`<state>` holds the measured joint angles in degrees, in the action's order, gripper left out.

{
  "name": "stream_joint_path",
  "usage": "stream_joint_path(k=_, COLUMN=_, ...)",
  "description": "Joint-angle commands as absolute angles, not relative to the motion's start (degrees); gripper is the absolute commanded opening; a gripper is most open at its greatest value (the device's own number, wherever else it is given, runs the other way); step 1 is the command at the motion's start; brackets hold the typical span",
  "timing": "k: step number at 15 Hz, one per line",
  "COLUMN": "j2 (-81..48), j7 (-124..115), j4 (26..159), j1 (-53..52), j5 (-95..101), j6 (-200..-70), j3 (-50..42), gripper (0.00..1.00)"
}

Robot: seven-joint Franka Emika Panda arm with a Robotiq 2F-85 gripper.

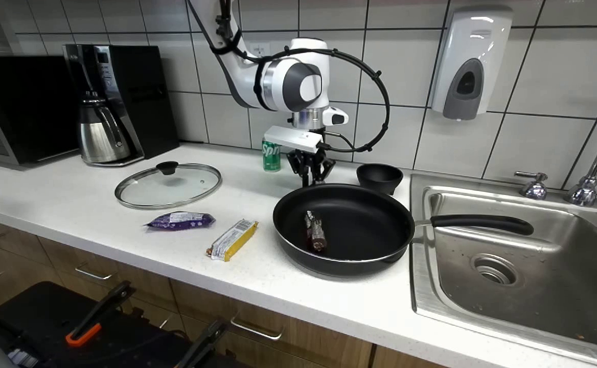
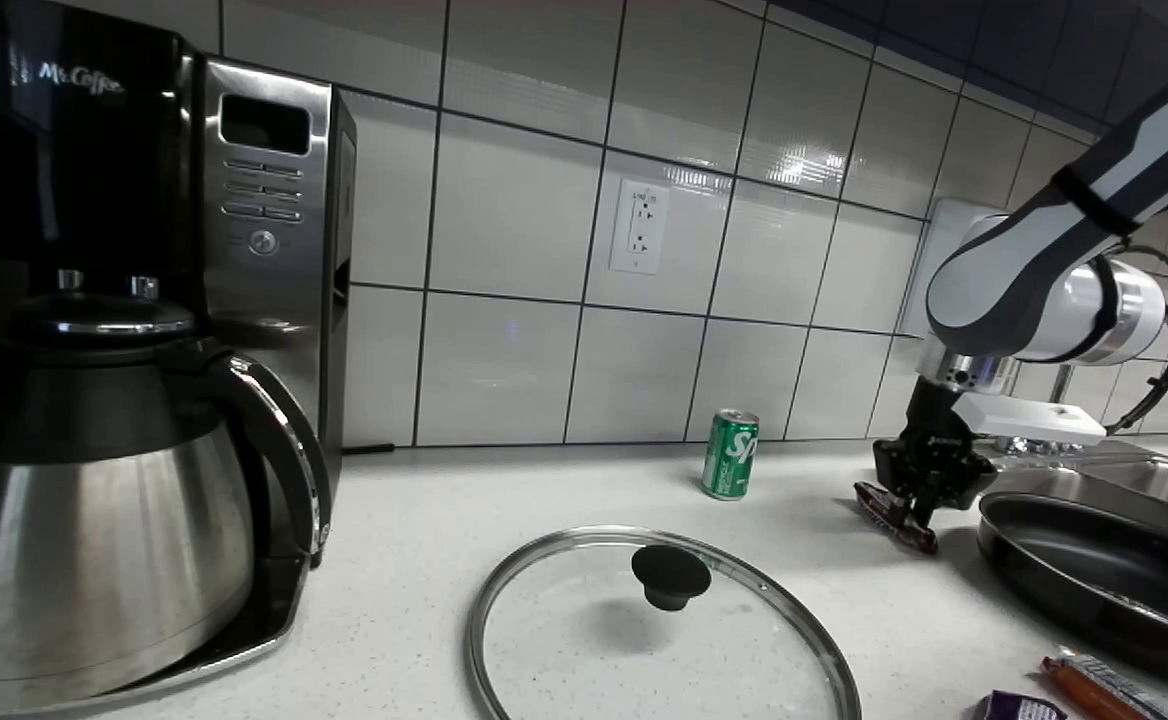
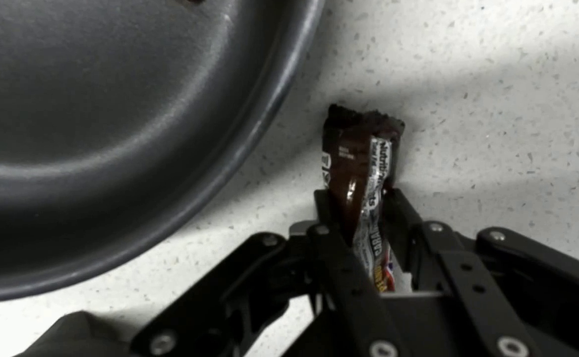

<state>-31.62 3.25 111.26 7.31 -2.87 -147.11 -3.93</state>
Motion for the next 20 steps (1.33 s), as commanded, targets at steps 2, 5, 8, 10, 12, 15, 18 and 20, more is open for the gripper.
stream_joint_path(k=2, j2=-31.0, j7=-1.1, j4=110.8, j1=5.1, j5=-0.2, j6=-146.1, j3=-6.2, gripper=0.02)
stream_joint_path(k=5, j2=-30.7, j7=-2.9, j4=110.8, j1=3.9, j5=0.9, j6=-146.1, j3=-7.3, gripper=0.01)
stream_joint_path(k=8, j2=-30.4, j7=-4.7, j4=110.7, j1=2.6, j5=2.1, j6=-146.1, j3=-8.0, gripper=0.0)
stream_joint_path(k=10, j2=-30.0, j7=-5.3, j4=110.9, j1=2.2, j5=2.6, j6=-146.2, j3=-8.1, gripper=0.01)
stream_joint_path(k=12, j2=-29.1, j7=-4.9, j4=111.5, j1=2.3, j5=2.0, j6=-146.6, j3=-7.5, gripper=0.01)
stream_joint_path(k=15, j2=-27.3, j7=-4.4, j4=112.2, j1=2.2, j5=1.8, j6=-146.7, j3=-7.2, gripper=0.01)
stream_joint_path(k=18, j2=-24.3, j7=-4.8, j4=113.7, j1=1.7, j5=2.5, j6=-146.0, j3=-7.7, gripper=0.01)
stream_joint_path(k=20, j2=-21.9, j7=-4.8, j4=115.6, j1=1.9, j5=2.4, j6=-146.5, j3=-7.7, gripper=0.01)
